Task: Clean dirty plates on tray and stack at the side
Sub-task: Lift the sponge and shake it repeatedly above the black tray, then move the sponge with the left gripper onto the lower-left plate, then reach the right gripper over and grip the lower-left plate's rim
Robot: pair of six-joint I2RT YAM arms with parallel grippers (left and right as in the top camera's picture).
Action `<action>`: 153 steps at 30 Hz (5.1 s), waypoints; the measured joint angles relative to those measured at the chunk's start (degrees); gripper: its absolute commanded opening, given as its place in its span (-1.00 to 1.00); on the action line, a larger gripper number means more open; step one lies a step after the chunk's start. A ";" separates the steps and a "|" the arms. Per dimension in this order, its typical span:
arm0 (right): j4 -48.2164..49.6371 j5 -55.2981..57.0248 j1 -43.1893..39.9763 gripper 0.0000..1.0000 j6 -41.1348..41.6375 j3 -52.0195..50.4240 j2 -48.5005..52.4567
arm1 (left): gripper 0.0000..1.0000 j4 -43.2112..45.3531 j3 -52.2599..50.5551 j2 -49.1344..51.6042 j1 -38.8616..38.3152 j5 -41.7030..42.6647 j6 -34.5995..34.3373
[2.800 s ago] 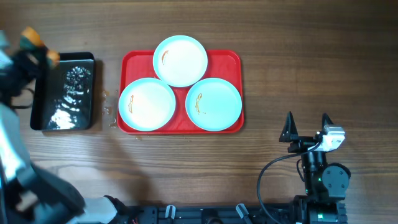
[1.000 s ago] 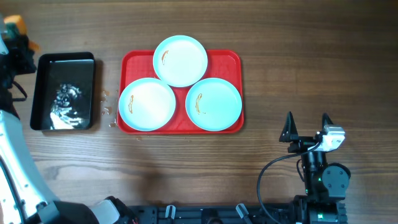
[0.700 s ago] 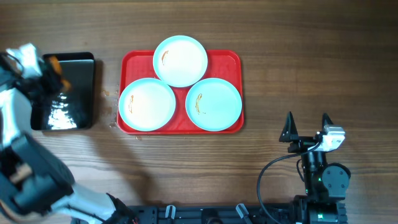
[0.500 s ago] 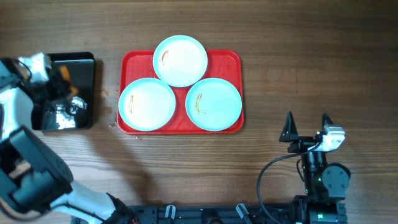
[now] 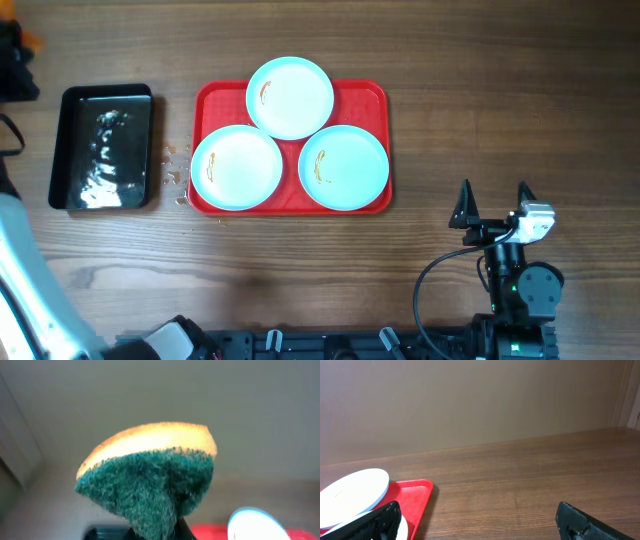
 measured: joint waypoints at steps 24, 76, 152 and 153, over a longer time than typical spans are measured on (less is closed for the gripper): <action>0.00 0.00 0.02 0.99 0.00 0.00 0.00 | -0.92 -8.52 3.80 5.57 0.00 -1.33 3.17; 0.00 0.00 0.00 1.00 0.00 0.00 0.00 | -0.92 -25.77 -13.97 17.97 -36.85 -10.21 -9.40; -3.76 -37.59 0.00 0.99 53.88 24.52 16.83 | 1.00 -33.20 -4.90 17.57 -39.50 -31.41 -27.63; -10.40 -37.86 0.04 0.99 49.83 29.92 20.76 | 1.00 -33.31 -4.90 17.57 -39.23 -31.41 -27.65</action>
